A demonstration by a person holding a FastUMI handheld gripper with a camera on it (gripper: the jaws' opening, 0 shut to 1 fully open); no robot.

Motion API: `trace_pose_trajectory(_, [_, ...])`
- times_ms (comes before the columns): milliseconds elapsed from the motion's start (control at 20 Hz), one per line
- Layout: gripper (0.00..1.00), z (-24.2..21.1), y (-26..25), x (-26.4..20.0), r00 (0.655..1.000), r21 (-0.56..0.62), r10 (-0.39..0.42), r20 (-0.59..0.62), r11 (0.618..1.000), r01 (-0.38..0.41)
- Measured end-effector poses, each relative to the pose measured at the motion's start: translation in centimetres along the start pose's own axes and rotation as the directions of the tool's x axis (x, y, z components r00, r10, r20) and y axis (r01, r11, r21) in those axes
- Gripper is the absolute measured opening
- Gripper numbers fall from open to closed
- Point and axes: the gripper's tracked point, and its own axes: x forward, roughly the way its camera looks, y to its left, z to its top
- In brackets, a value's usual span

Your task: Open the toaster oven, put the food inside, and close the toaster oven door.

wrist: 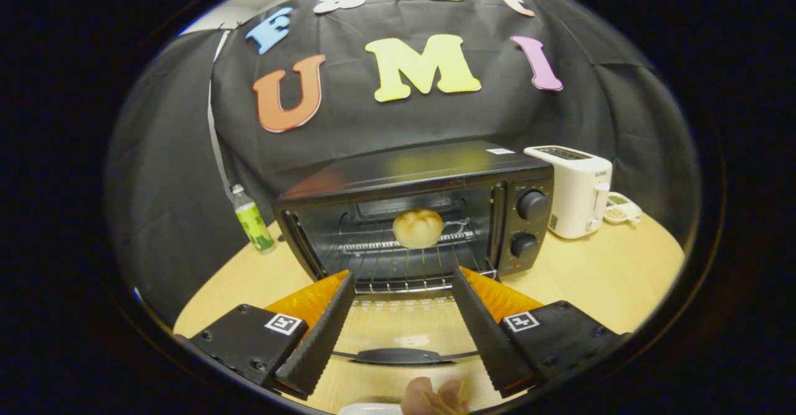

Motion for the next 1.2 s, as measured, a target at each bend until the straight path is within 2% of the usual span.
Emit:
trace_pose_trajectory(150, [1.0, -1.8, -0.8, -0.7, 0.998, -0.036, -0.043, -0.052, 0.998, 0.042])
trace_pose_trajectory(300, [1.0, -4.0, -0.3, -1.6, 0.99, -0.006, -0.024, -0.139, 1.0, 0.023])
trace_pose_trajectory(500, [1.0, -8.2, -0.1, -2.4, 0.957, -0.016, -0.038, -0.289, 0.999, 0.035])
trace_pose_trajectory(650, [1.0, -8.0, 0.1, -2.4, 0.964, -0.11, -0.07, -0.258, 0.993, 0.043])
trace_pose_trajectory(800, [1.0, -10.5, 2.0, -3.5, 0.94, -0.08, -0.044, -0.338, 0.997, 0.018])
trace_pose_trajectory(950, [1.0, -12.2, 2.9, -4.1, 0.921, -0.094, -0.053, -0.385, 0.995, 0.018])
trace_pose_trajectory(1200, [1.0, -12.4, 2.6, -3.3, 0.908, -0.086, -0.106, -0.406, 0.993, 0.078])
